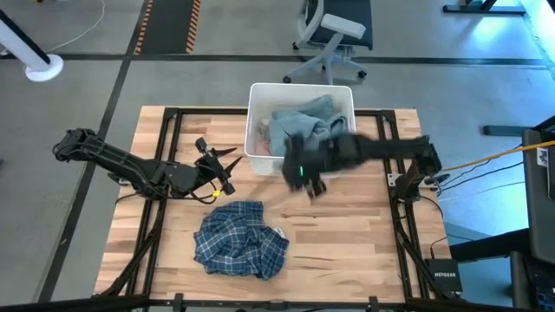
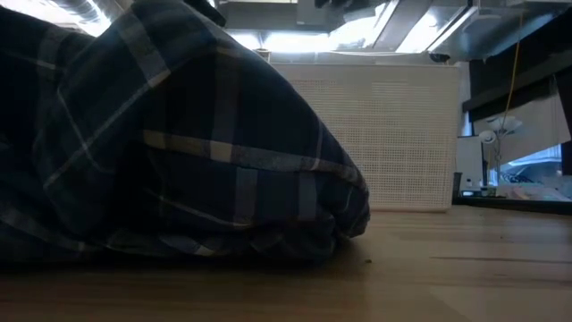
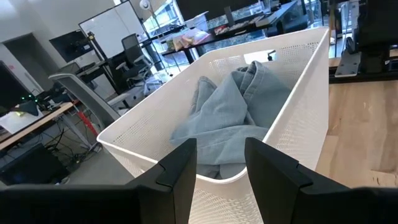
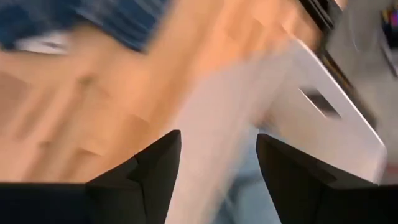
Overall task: Sort clothes
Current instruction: Put the blue pajamas into the white laundry bin
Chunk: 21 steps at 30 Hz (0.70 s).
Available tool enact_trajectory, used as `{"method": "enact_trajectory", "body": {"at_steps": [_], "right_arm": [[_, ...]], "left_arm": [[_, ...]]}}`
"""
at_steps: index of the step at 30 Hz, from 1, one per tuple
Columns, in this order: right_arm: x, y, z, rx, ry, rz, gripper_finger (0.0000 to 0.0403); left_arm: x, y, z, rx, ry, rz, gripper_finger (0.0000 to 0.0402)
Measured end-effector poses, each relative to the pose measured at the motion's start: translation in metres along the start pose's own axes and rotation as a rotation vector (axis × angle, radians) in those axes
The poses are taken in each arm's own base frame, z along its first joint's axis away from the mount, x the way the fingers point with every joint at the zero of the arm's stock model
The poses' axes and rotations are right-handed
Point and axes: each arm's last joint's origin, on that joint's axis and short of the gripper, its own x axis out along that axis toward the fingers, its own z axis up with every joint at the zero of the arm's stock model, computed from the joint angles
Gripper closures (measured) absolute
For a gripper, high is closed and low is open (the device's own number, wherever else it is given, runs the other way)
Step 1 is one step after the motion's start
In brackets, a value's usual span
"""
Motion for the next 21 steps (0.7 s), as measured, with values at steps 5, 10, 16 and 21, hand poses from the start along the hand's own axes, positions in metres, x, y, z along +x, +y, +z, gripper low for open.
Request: {"method": "enact_trajectory", "body": {"at_steps": [5,10,16,21], "right_arm": [[0.019,0.073,0.031,-0.148,-0.065,0.022,0.0173],[0.059,0.148,0.039,-0.214,-0.158,0.013,0.0173],[0.117,0.218,0.015,-0.183,-0.364,0.038,0.0173],[0.143,0.239,-0.013,-0.110,-0.434,0.051,0.0173]], "left_arm": [[0.000,0.000,0.000,-0.014,0.000,0.000,0.0270],[0.000,0.000,-0.001,-0.028,0.006,-0.001,0.0270],[0.002,0.001,-0.004,-0.020,0.031,0.005,0.0270],[0.001,-0.003,-0.010,-0.039,0.065,-0.085,0.0270]]}}
